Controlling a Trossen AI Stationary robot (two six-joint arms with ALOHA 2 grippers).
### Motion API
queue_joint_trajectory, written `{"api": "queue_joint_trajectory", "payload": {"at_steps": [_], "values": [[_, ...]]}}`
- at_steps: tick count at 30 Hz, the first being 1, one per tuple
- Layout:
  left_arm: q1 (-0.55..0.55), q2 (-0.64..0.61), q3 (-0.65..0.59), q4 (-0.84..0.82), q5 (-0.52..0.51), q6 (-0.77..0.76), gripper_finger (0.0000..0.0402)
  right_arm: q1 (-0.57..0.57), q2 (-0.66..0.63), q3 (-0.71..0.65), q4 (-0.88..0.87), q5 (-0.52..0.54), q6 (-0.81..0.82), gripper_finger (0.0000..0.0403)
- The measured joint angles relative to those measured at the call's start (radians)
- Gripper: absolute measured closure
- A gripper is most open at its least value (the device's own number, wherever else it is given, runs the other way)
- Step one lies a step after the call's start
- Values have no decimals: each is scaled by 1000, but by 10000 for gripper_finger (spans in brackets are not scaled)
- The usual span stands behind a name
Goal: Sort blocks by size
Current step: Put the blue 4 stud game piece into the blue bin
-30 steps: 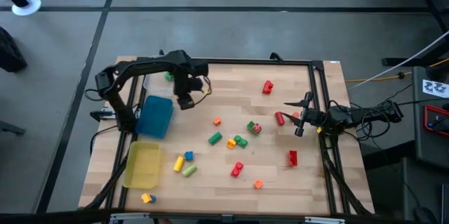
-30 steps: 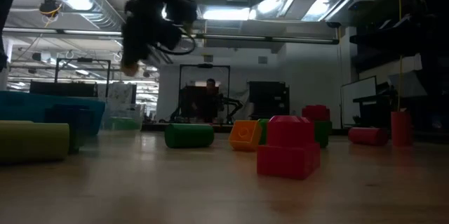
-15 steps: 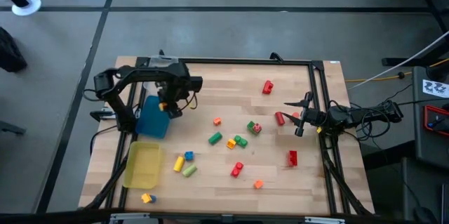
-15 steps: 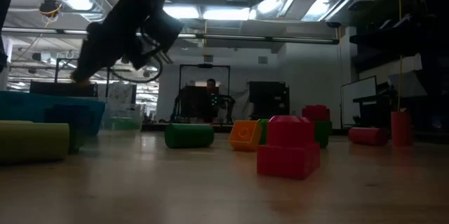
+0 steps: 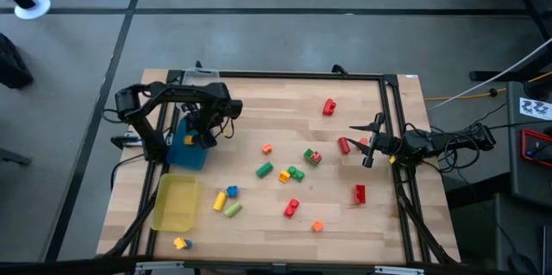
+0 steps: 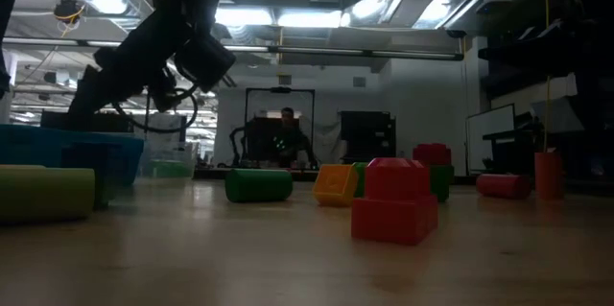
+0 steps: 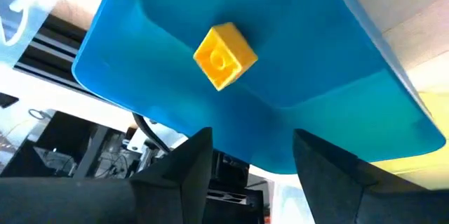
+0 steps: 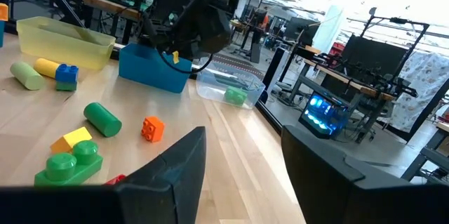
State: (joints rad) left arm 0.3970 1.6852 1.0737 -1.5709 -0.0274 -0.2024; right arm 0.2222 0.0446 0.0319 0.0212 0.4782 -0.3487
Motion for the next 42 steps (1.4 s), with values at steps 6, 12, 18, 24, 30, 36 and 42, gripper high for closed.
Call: {"api": "queue_joint_trajectory", "payload": {"at_steps": [6, 12, 18, 24, 30, 36, 42], "values": [[-6, -18, 45, 1, 4, 26, 228, 0, 0, 0, 0, 0, 0, 214], [-46, -122, 105, 23, 9, -48, 230, 0, 0, 0, -1, 0, 0, 214], [-154, -253, 112, 93, 17, -229, 231, 0, 0, 0, -1, 0, 0, 214], [-316, -311, 112, 274, 36, -373, 231, 0, 0, 0, -1, 0, 0, 214], [-416, -306, 112, 409, 38, -400, 231, 0, 0, 0, -1, 0, 0, 214], [-439, -302, 112, 408, 50, -319, 231, 0, 0, 0, -1, 0, 0, 214], [-452, -290, 112, 410, 57, -295, 212, 0, 0, 0, -1, 0, 0, 214]]}}
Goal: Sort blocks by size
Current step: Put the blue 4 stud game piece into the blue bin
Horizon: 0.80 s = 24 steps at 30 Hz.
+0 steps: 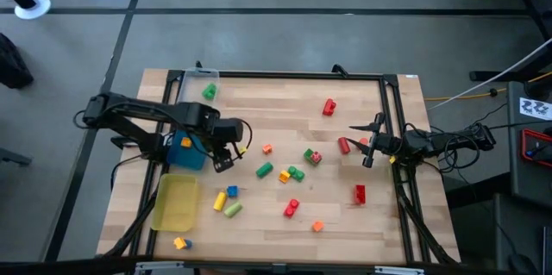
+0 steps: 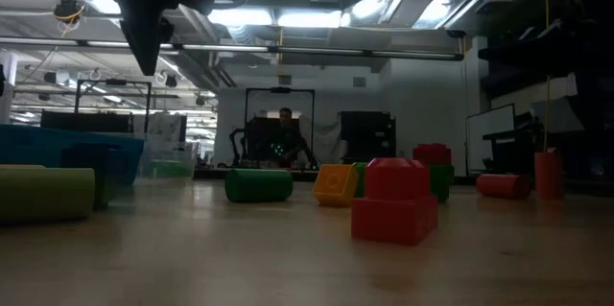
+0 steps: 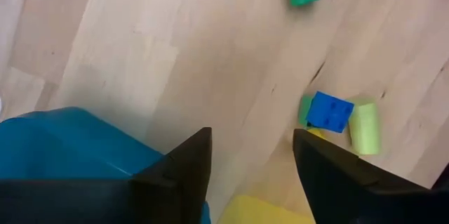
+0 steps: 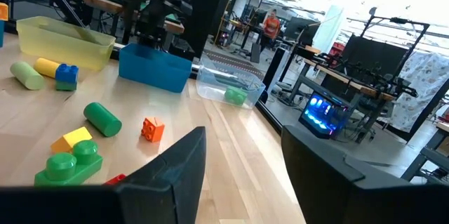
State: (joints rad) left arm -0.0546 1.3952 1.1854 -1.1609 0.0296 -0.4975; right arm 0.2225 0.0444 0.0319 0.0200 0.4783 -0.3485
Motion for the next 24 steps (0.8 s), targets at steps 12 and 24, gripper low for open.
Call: {"api": "queue_joint_trajectory", "payload": {"at_steps": [12, 24], "values": [[-129, 123, 0, 55, 90, 75, 151, 0, 0, 0, 0, 0, 0, 214], [-235, 243, 0, 149, 91, 86, 150, 0, 0, 0, -1, 0, 0, 214]]}}
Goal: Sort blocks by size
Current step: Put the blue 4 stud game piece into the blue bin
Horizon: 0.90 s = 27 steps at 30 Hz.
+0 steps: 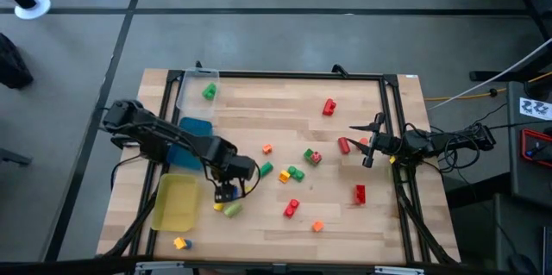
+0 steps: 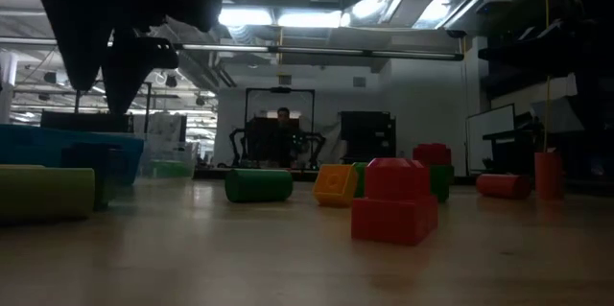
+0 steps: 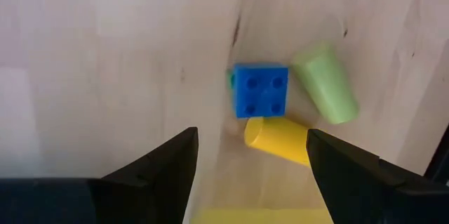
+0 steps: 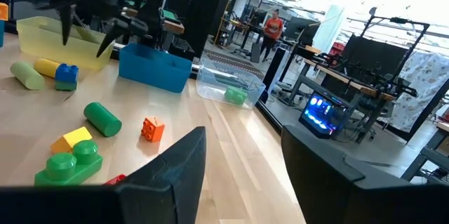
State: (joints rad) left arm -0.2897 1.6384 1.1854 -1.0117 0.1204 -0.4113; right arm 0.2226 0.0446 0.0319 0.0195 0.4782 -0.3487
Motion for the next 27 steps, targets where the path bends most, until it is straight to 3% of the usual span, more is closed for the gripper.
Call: {"api": "queue_joint_trajectory", "payload": {"at_steps": [13, 27], "values": [[-25, 106, 0, 40, -1, -22, 150, 0, 0, 0, 0, 0, 0, 214], [-25, 123, 0, 115, -31, -53, 150, 0, 0, 0, 0, 0, 0, 214]]}}
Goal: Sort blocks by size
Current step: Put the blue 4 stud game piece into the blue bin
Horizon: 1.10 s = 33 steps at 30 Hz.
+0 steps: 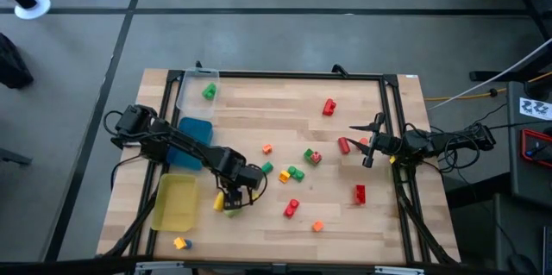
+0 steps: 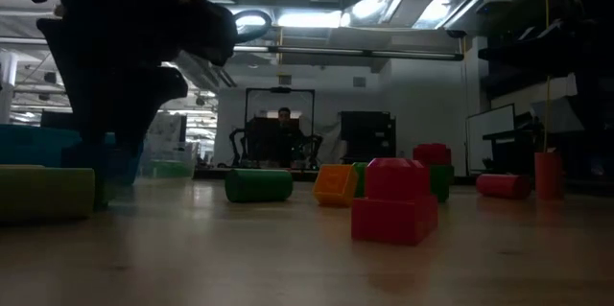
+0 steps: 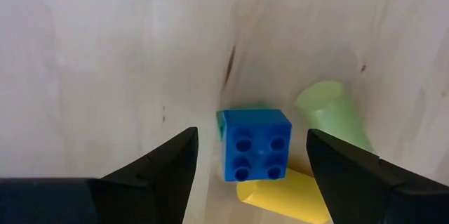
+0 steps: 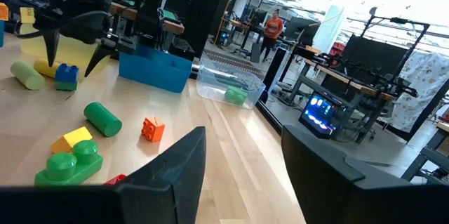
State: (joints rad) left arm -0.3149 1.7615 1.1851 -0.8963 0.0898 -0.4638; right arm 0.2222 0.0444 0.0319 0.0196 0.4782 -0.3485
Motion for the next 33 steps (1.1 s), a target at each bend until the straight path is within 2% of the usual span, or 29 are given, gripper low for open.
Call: {"api": "queue_joint_trajectory", "payload": {"at_steps": [21, 25, 31, 33], "values": [[-25, 56, 0, 17, -8, -27, 156, 0, 0, 0, -2, -1, 0, 214], [-25, 56, 0, 15, -8, -31, 190, 0, 0, 0, -2, -1, 0, 214], [-23, 47, 0, 13, -8, -34, 268, 0, 0, 0, -2, -1, 0, 214], [-22, 33, 0, 13, -8, -35, 277, 0, 0, 0, -3, -1, 0, 214]]}}
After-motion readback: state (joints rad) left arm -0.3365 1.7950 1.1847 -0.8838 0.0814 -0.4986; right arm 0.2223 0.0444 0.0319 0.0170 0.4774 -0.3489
